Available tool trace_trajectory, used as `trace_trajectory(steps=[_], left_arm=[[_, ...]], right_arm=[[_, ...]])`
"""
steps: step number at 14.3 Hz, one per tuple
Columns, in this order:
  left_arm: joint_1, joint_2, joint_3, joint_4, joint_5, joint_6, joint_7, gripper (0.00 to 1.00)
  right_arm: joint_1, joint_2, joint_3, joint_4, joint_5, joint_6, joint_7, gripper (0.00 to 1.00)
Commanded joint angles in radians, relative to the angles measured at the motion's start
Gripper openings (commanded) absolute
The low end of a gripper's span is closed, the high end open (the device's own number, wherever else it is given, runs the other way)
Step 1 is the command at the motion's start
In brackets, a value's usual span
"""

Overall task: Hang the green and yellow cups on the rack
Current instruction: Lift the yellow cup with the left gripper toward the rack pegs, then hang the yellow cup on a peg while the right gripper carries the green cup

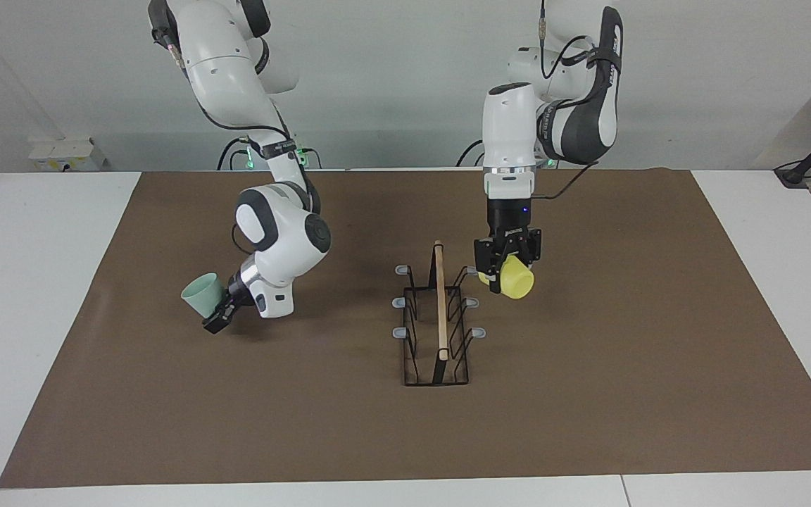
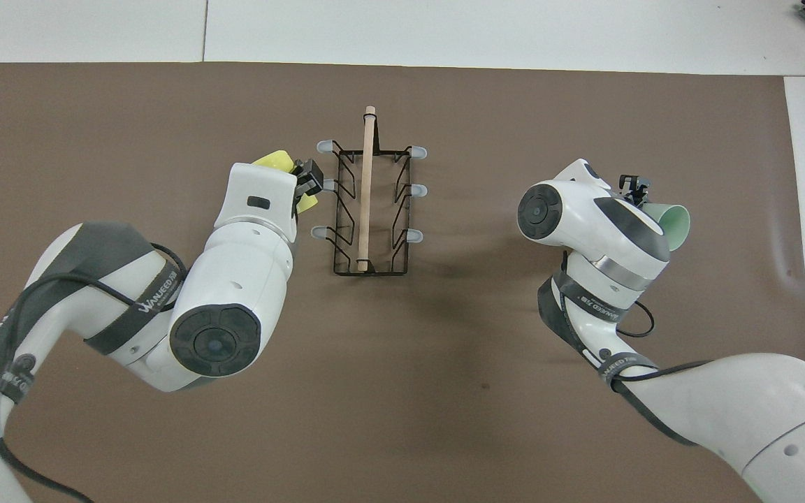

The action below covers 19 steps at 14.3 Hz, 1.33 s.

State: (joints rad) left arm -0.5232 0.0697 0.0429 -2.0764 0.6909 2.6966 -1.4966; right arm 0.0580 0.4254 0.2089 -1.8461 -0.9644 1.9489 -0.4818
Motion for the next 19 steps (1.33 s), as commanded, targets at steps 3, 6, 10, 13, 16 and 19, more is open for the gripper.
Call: trace_trajectory(steps=[3,6,10,13,16,19], left_arm=[[-0.04,0.008,0.017,-0.011,0.149,0.003,-0.146,0.0],[-0.047,-0.007,0.017,-0.051,0.278,-0.007,-0.257,0.0],[-0.092,-0.03,0.017,-0.094,0.288,-0.035,-0.286,0.0],[-0.118,-0.042,0.012,-0.102,0.288,-0.095,-0.33,0.93],[-0.121,-0.042,0.011,-0.088,0.288,-0.11,-0.324,1.0],[-0.124,-0.045,0.009,-0.057,0.285,-0.147,-0.307,1.0]], right_arm=[[-0.006,-0.066,0.032,0.051,0.232,0.054,-0.023,0.0],[-0.01,-0.076,0.032,0.082,0.343,0.058,-0.015,0.0],[-0.01,-0.103,0.033,0.139,0.478,0.062,0.012,0.0],[-0.004,-0.117,0.033,0.156,0.59,0.131,0.054,0.0],[0.0,-0.134,0.053,0.156,0.682,0.148,0.124,0.0],[-0.001,-0.169,0.099,0.154,0.722,0.159,0.183,0.0]])
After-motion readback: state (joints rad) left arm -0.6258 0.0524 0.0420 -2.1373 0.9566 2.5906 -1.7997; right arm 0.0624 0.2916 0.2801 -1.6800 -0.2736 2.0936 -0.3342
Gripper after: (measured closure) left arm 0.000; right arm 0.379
